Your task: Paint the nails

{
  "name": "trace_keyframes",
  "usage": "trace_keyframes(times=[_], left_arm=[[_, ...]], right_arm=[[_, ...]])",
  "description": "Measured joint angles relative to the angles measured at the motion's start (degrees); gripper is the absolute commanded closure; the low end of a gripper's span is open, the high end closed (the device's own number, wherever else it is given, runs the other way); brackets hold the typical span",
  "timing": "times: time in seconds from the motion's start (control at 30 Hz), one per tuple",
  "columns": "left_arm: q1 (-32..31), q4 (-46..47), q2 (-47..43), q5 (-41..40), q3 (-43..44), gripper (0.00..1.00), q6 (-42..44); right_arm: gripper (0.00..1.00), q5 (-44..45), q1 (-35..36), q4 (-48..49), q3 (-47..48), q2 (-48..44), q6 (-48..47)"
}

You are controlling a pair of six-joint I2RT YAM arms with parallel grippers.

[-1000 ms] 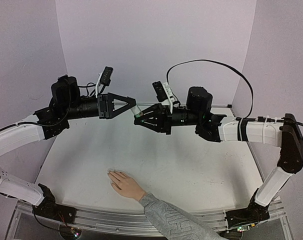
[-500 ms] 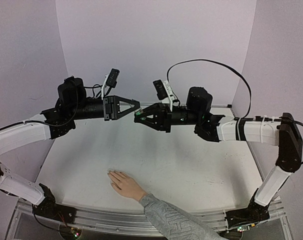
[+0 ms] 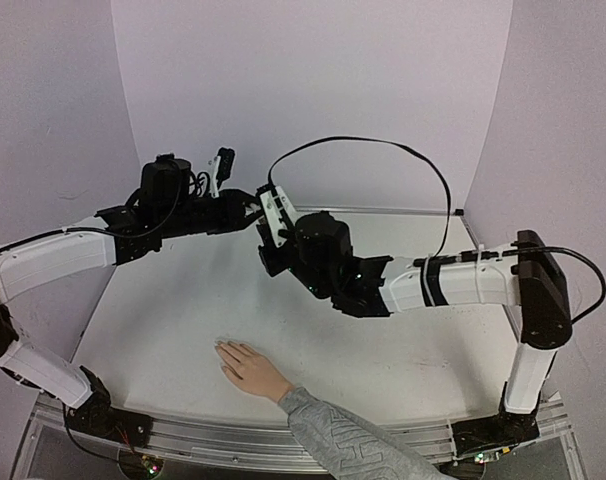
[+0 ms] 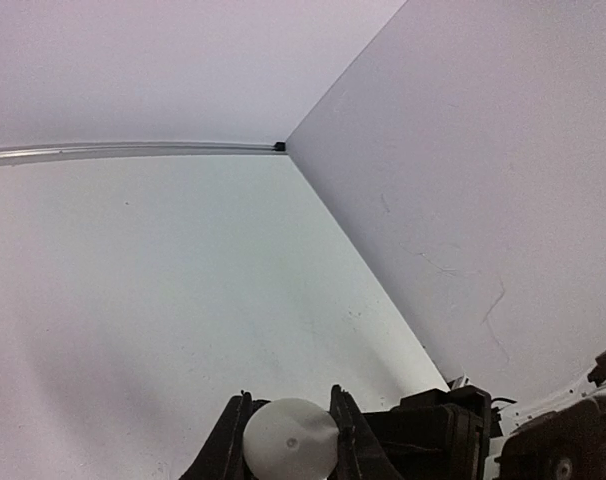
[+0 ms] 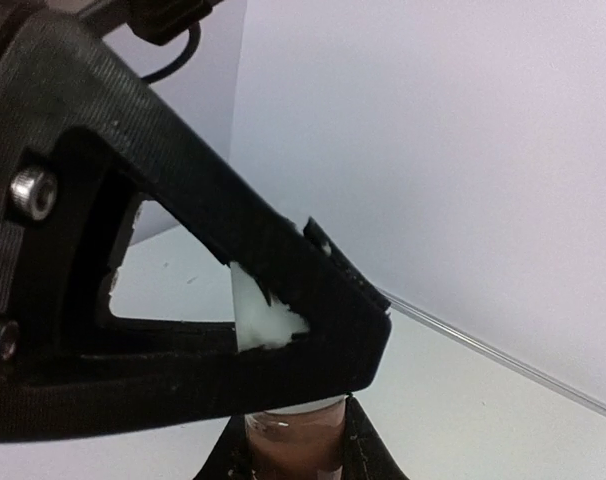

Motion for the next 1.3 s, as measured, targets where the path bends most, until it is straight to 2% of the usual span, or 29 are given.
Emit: trace_keyframes(times=[0.1,0.2,0.27,0.33,0.4,0.57,0.67,0.73,0.87,0.97,1.2,1.3], left_arm=[[0.0,-2.21,1.22,-2.21,0.5,1.0,-0.04],[-0.04,-3.48,1.09,-2.8,0.55,1.0,0.04],[-0.04,-4.48,0.94,-3.19,0.57,1.0,0.2],[-0.46,-5.14,0.92,-1.88,0.57,1.0,0.52],[-2.05,-6.01,0.92,-0.31,0.57,1.0,0.87],[-2.78,-6.08,0.9,0.79,0.59,1.0,1.99],[-2.86,-6.08,0.83,1.44,0.59,1.0,2.16],[-2.89,-6.38,0.79,1.49,0.59,1.0,2.36],[-2.95,-7.91,0.39,1.22,0.59,1.0,2.99],[-2.99,-8.92,0.15,0.5,0.59,1.0,3.41],[-2.99,-10.71,0.09,-0.61,1.14,1.0,3.87],[-2.99,-11.19,0.09,-0.81,1.77,1.0,4.07]], right_arm=[[0.84,2.95,0.22,-1.16,1.22,2.1,-2.32],[0.74,0.44,-0.07,-2.34,1.22,2.05,-2.67],[0.62,-3.19,-0.87,-3.45,1.22,1.73,-2.34],[0.58,-8.52,-1.81,-4.61,1.22,1.46,-1.7],[0.49,-13.05,-2.75,-6.05,1.22,1.22,-0.68],[0.41,-21.92,-5.2,-9.44,1.22,-0.02,3.43],[0.28,-27.04,-6.84,-11.02,1.22,-0.55,6.23],[0.23,-30.67,-7.91,-12.13,1.18,-0.98,7.48],[0.19,-36.57,-9.2,-13.33,0.13,-2.86,8.28],[0.21,-39.63,-9.38,-13.84,-0.85,-4.52,8.48],[0.37,-45.77,-10.36,-14.14,-1.31,-5.75,9.62],[0.38,-47.34,-11.1,-14.29,-1.31,-5.75,9.88]])
